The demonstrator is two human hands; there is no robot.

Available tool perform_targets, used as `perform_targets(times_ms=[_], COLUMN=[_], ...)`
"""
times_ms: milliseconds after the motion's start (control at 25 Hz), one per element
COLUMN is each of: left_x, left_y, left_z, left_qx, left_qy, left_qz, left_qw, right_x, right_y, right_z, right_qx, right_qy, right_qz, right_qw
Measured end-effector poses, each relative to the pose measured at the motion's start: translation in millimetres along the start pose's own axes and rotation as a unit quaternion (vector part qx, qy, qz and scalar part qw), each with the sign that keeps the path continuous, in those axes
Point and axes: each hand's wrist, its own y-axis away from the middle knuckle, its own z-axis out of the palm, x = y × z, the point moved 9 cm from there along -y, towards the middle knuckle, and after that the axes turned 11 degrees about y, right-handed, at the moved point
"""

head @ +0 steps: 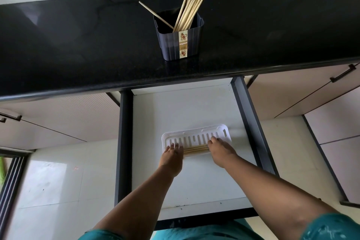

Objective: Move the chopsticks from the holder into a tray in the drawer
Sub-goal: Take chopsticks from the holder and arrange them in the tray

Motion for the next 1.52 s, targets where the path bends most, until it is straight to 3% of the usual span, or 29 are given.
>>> perform_targets(times_ms=[480,720,800,920,1120,1280,1520], left_x=[-13.5,-3.0,8.9,28.1,40.9,41.9,54.2], left_y=[4.9,16.5,25.7,36.1,29.0,9.5,-51.0], left_z=[-4.0,-18.9,-49.2,-108.9,-219.0,-309.5,-396.3], left_qx=[0.044,0.017,0.064,0.198,0.299,0.36,0.393], left_qy=[-0.016,0.01,0.013,0.003,-0.049,-0.029,0.086], left_qz=[0.008,0.079,0.123,0.197,0.206,0.156,0.082], left_qw=[0.999,0.997,0.99,0.96,0.93,0.919,0.912], right_x=[-6.4,-7.3,-0.1,18.0,54.4,100.6,155.7], right_y=[8.0,25.5,31.7,34.4,24.8,13.1,-51.5], right_z=[2.8,-17.1,-43.4,-84.8,-173.6,-278.1,-353.2], right_qx=[0.007,0.041,0.089,0.171,0.253,0.356,0.303], right_qy=[0.014,-0.053,-0.1,-0.159,-0.214,-0.355,-0.46], right_qz=[0.023,-0.042,-0.033,0.019,0.07,0.093,0.185], right_qw=[1.0,0.997,0.991,0.972,0.941,0.859,0.813])
